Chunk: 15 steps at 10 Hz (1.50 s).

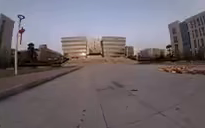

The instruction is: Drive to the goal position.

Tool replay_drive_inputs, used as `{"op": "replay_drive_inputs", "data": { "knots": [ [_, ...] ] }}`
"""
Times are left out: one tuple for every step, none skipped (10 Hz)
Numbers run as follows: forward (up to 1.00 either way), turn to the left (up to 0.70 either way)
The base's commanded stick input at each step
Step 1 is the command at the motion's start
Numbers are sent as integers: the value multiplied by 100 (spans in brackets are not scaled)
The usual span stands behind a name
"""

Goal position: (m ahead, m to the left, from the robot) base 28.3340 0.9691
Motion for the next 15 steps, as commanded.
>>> {"op": "replay_drive_inputs", "data": {
  "knots": [
    [70,-14],
    [70,-14],
    [70,-14],
    [70,-4],
    [70,0],
    [70,0],
    [70,0],
    [70,0],
    [70,0],
    [70,0],
    [70,0],
    [70,0],
    [70,0],
    [70,0],
    [70,0]
  ]
}}
